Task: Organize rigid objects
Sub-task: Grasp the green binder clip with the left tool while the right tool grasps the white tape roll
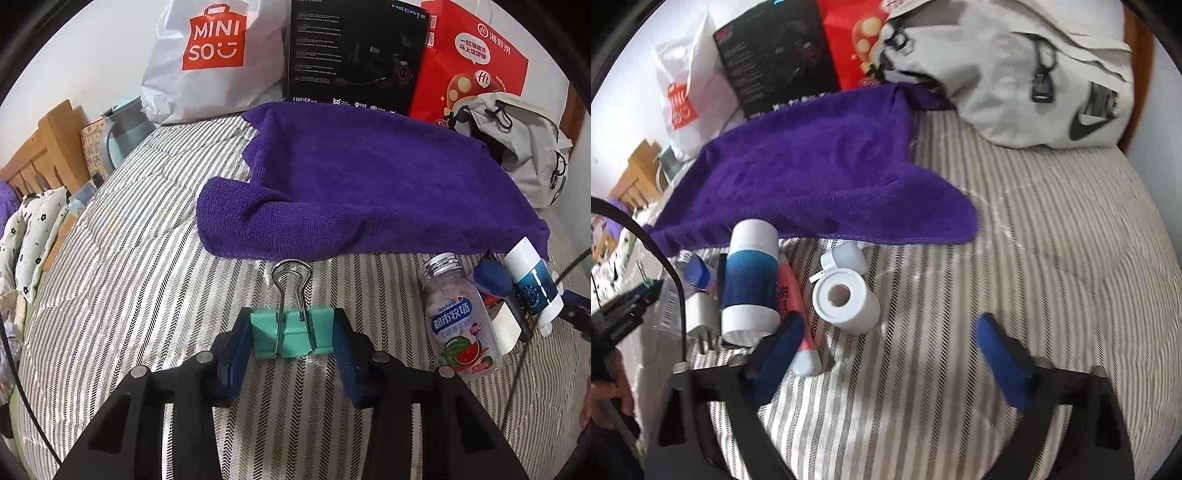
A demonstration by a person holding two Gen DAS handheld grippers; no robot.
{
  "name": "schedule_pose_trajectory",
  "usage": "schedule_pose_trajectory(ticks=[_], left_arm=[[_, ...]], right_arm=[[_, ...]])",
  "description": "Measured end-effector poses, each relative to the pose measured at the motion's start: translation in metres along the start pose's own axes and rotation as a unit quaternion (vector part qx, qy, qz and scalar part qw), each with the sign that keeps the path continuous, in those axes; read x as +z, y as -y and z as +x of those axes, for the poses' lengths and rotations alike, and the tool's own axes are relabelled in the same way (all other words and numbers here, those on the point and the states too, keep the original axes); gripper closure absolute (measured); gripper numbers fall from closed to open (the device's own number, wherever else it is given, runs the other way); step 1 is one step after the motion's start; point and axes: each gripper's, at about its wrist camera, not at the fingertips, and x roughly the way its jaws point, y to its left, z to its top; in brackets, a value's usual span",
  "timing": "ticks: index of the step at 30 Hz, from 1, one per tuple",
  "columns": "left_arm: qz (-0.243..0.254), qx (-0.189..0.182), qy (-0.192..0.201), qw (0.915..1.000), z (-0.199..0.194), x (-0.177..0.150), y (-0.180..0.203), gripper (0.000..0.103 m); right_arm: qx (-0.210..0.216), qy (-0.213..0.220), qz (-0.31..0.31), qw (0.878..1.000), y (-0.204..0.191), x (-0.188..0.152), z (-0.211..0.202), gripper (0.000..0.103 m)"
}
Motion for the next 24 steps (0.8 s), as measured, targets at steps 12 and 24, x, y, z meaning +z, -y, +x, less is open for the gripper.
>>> schedule_pose_trajectory(ticks=[12, 24], left_arm=[[0.005, 0.000, 0.000, 1.0000, 0.000, -0.001, 0.001, 0.063], [-0.003, -0.036, -0.002, 0.9994, -0.003, -0.004, -0.013, 0.063]], right_arm=[[-0.039, 0.034, -0.058, 0.997, -0.019, 0.000, 0.005, 0.070], [-0.021, 0.017, -0.043, 0.999, -0.007, -0.001, -0.016, 0.074]])
